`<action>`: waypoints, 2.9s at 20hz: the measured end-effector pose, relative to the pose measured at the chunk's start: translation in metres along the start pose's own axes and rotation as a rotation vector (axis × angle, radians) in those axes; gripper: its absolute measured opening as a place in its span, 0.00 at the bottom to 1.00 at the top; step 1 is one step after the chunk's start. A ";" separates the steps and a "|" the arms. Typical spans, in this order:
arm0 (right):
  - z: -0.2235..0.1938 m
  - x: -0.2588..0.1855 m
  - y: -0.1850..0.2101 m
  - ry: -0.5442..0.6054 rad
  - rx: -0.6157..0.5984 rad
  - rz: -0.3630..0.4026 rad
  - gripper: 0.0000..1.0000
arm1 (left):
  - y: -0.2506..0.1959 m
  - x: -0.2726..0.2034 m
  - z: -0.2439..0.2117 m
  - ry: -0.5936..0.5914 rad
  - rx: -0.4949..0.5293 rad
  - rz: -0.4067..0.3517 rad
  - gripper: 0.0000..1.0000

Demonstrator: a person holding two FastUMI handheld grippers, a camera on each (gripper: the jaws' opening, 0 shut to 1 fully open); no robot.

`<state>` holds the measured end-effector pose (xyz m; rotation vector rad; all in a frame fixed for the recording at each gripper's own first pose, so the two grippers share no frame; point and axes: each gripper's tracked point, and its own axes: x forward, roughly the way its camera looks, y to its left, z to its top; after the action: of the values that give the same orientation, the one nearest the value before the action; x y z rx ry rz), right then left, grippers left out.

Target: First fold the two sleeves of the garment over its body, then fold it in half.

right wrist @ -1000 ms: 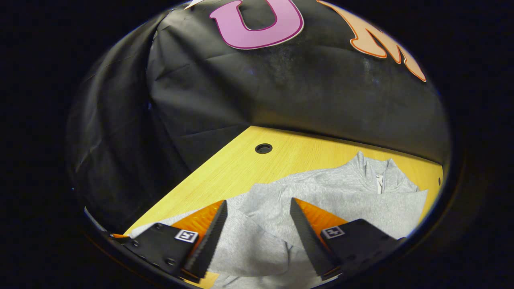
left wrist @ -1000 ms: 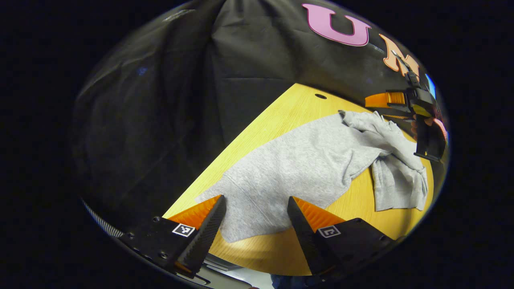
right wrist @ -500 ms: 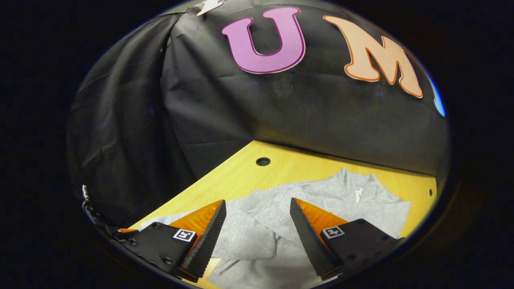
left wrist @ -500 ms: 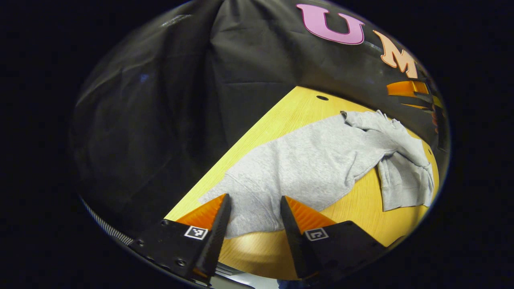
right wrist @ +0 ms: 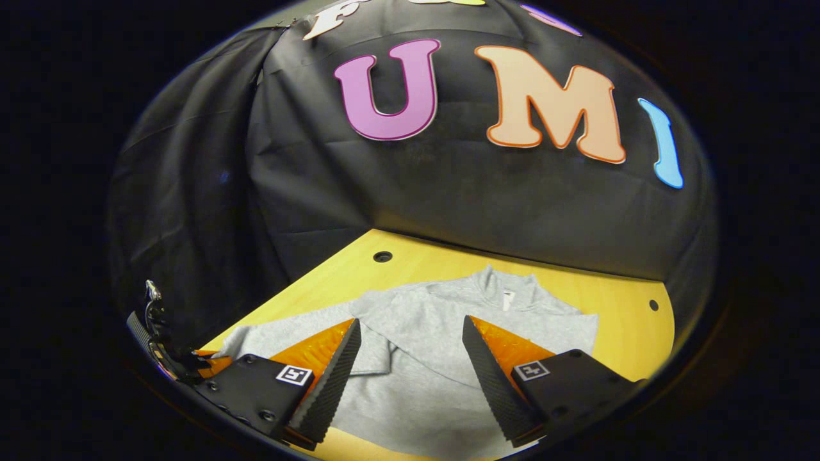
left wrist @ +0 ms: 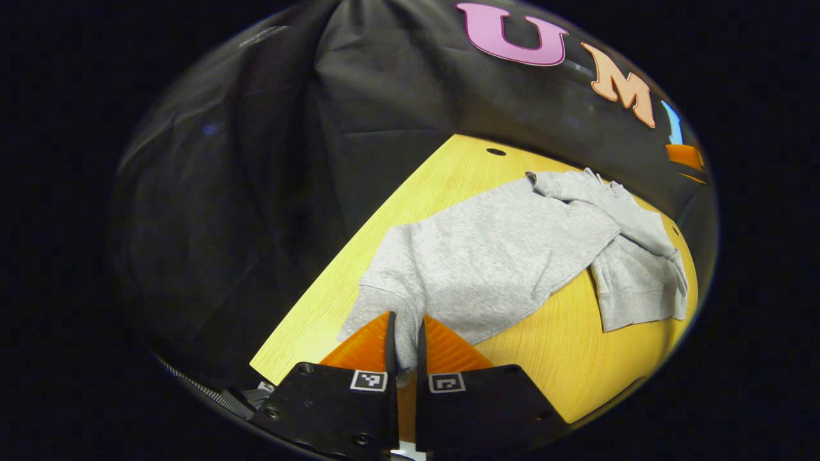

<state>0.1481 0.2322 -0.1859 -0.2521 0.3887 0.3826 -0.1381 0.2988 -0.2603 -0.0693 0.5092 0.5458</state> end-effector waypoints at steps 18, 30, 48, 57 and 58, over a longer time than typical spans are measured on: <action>-0.038 -0.114 -0.152 -0.027 0.132 -0.249 0.95 | -0.207 -0.045 0.123 -0.118 -0.057 -0.313 0.04; -0.064 -0.159 -0.244 -0.026 0.213 -0.365 0.98 | -0.425 -0.064 0.187 -0.221 0.147 -0.603 0.04; -0.123 -0.174 -0.320 0.058 0.292 -0.444 0.98 | -0.667 -0.029 0.142 -0.180 0.416 -0.820 0.05; -0.137 -0.179 -0.330 0.064 0.337 -0.469 0.98 | -0.688 -0.028 0.133 -0.187 0.441 -0.836 0.97; -0.138 -0.179 -0.329 0.063 0.338 -0.469 0.98 | -0.680 -0.028 0.134 -0.190 0.453 -0.817 0.95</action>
<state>0.0853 -0.1616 -0.1812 -0.0199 0.4352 -0.1533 0.2493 -0.2703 -0.1772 0.2013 0.3659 -0.3651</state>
